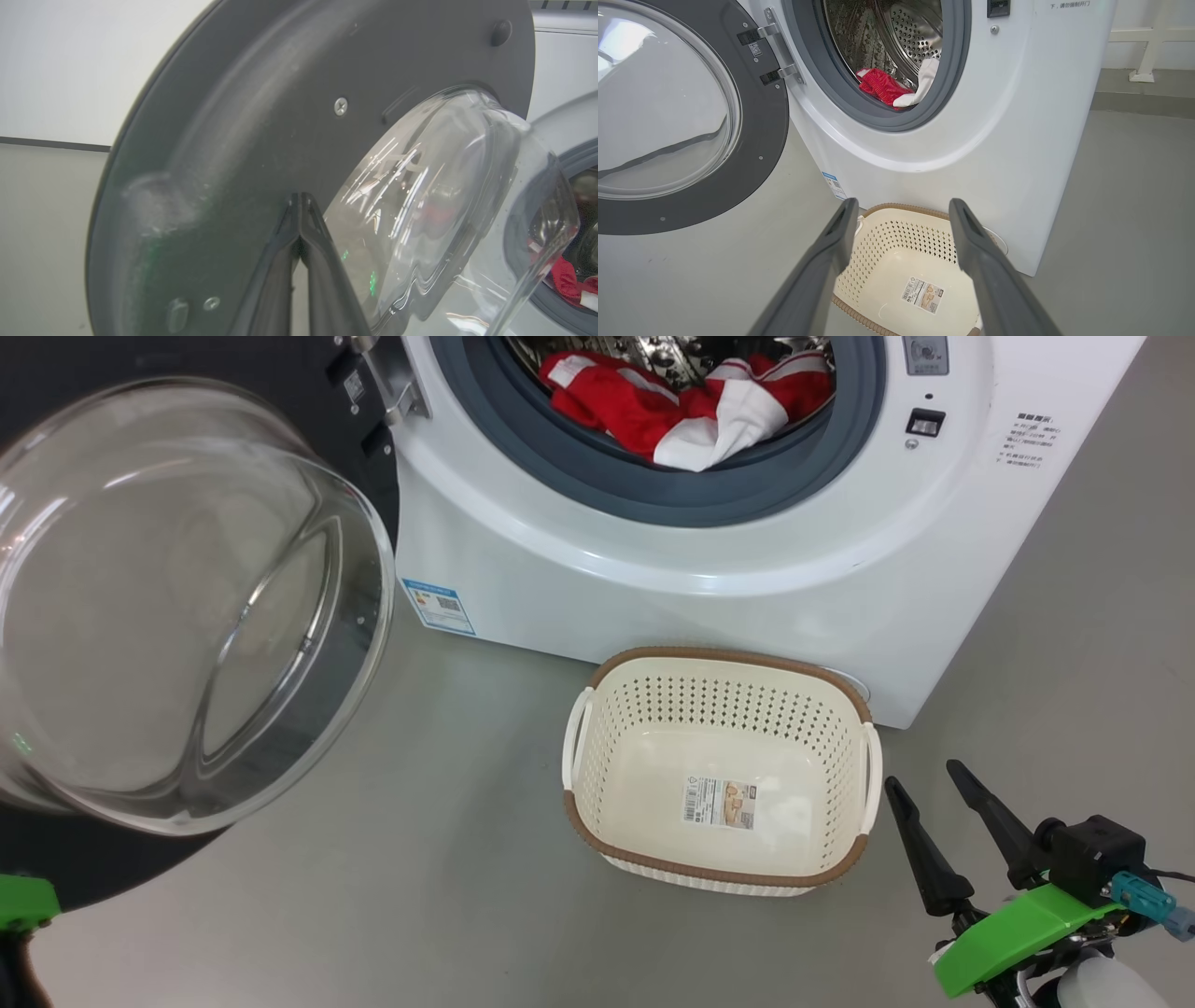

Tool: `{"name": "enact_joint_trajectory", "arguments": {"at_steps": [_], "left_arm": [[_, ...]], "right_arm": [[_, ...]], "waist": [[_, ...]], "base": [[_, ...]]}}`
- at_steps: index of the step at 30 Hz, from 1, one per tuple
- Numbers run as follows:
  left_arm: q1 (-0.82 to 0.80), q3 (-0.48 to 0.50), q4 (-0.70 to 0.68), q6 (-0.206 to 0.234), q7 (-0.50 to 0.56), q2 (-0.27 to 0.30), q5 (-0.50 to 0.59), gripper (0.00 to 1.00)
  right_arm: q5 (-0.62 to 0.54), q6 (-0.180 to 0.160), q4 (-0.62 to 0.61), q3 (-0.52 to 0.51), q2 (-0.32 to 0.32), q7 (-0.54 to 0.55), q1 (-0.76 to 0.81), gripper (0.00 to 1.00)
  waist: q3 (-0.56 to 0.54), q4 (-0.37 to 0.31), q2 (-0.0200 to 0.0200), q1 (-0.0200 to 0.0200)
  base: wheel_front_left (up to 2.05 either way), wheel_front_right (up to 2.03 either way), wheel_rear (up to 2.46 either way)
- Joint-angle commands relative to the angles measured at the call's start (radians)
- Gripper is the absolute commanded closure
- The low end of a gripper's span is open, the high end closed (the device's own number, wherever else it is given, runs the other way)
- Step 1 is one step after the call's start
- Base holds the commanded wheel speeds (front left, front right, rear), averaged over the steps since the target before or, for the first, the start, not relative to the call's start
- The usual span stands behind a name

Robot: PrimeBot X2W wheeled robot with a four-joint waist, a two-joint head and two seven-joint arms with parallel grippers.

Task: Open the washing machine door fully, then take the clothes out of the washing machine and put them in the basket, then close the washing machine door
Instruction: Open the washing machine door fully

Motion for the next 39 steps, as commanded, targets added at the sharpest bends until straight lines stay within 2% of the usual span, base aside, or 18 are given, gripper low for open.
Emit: {"name": "enact_joint_trajectory", "arguments": {"at_steps": [1,6,8,16,21,24,25,39], "left_arm": [[0.011,0.020,-0.029,0.002,-0.005,0.043,-0.009,1.00],[0.061,0.004,-0.063,0.002,-0.005,0.016,-0.026,1.00],[0.083,-0.006,-0.080,0.002,-0.005,0.004,-0.032,0.97],[0.185,-0.090,-0.160,0.002,-0.005,-0.033,-0.073,0.76],[0.244,-0.169,-0.210,0.002,-0.005,-0.043,-0.070,0.50],[0.272,-0.207,-0.234,0.002,-0.005,-0.047,-0.066,0.07],[0.280,-0.215,-0.242,0.002,-0.005,-0.048,-0.067,0.00],[0.327,-0.356,-0.301,0.002,-0.005,-0.046,-0.067,0.00]], "right_arm": [[0.001,0.007,-0.021,0.022,-0.011,-0.009,-0.010,0.00],[0.004,0.007,-0.018,0.023,-0.006,-0.009,-0.004,0.00],[0.005,0.007,-0.018,0.023,-0.004,-0.009,-0.001,0.00],[0.008,0.007,-0.019,0.015,0.008,-0.009,0.008,0.00],[0.008,0.007,-0.019,0.010,0.019,-0.009,0.016,0.00],[0.008,0.007,-0.021,0.007,0.024,-0.009,0.022,0.00],[0.009,0.007,-0.021,0.006,0.025,-0.009,0.022,0.00],[0.007,0.007,-0.034,-0.034,0.035,-0.009,0.027,0.00]], "waist": [[-0.006,-0.001,0.0000,0.0000],[-0.027,-0.002,0.0000,0.0000],[-0.035,-0.002,0.0000,0.0000],[-0.065,-0.012,0.0000,0.0000],[-0.082,-0.025,0.0000,0.0000],[-0.090,-0.039,0.0000,0.0000],[-0.091,-0.045,0.0000,0.0000],[-0.090,-0.148,0.0000,0.0000]], "base": [[0.00,0.00,0.00],[0.00,0.00,0.00],[0.00,0.00,0.00],[0.00,0.00,0.00],[0.00,0.00,0.00],[0.00,0.00,0.00],[0.00,0.00,0.00],[0.00,0.00,0.00]]}}
